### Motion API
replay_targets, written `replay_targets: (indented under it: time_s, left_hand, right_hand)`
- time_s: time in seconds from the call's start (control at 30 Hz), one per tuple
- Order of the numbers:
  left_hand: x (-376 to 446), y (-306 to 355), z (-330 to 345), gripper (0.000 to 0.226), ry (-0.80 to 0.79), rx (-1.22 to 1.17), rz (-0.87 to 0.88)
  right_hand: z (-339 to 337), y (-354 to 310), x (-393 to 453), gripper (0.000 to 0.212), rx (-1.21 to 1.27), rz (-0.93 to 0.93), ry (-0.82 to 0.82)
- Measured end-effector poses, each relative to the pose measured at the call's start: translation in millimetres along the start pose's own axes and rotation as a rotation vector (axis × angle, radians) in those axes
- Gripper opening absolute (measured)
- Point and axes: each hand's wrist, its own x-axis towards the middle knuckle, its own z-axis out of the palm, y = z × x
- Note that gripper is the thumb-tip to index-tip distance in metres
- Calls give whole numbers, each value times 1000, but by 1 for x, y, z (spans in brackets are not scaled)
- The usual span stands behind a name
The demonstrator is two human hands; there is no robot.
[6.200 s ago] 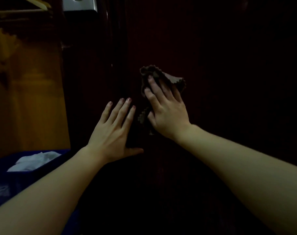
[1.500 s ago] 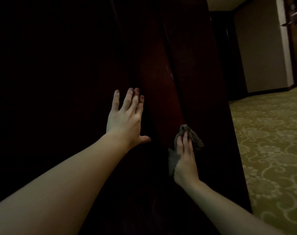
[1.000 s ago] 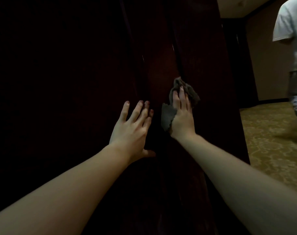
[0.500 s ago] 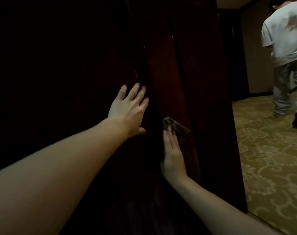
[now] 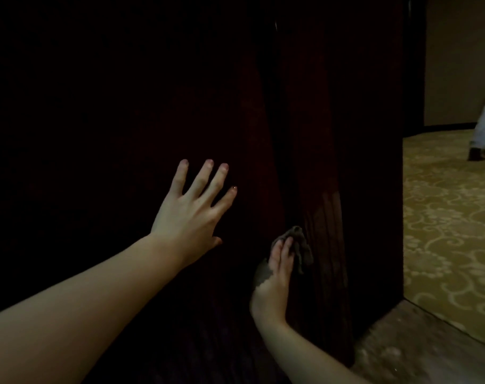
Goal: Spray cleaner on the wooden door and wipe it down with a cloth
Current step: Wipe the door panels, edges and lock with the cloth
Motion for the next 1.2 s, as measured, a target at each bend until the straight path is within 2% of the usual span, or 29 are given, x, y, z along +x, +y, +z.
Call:
replay_targets:
  time_s: [0.1, 0.2, 0.27, 0.47, 0.53, 0.63, 0.73, 0.83, 0.9, 1.0, 1.1, 1.2]
  left_hand:
    - [20, 20, 1, 100, -9, 30, 60]
    - [46, 42, 2, 101, -2, 32, 105]
    - [61, 58, 4, 100, 19, 25, 129]
    - [91, 110, 21, 99, 128, -31, 171]
    - [92, 116, 27, 101, 168, -33, 159]
    - [96, 118, 31, 100, 214, -23, 177]
    - [103, 121, 29, 94, 234, -15, 209]
    - [108, 128, 28, 92, 226, -27, 212]
    - [108, 132, 27, 91, 237, -7, 213]
    - [108, 138, 27, 87, 231, -2, 231]
    - [108, 149, 29, 84, 201, -4, 264]
    - [107, 160, 32, 81, 186, -33, 275]
  right_hand:
    - [-24, -17, 45, 73, -32, -189, -74]
    - [-46, -20, 101, 68, -119, -382, -22]
    - [-47, -11, 116, 64, -136, -409, 19]
    - [-29, 81, 69, 62, 40, -41, 120]
    - [-26, 101, 58, 65, 49, -24, 116]
    - [-30, 83, 81, 68, 86, -36, 172]
    - [-41, 47, 132, 57, 13, -210, 216]
    - [-44, 52, 150, 55, -36, -294, 227]
    - [-40, 77, 130, 57, 7, -161, 241]
    - [-33, 126, 82, 63, 28, 63, 180]
    - [-32, 153, 56, 72, -66, 163, 85]
    - [-34, 140, 64, 65, -4, 159, 129]
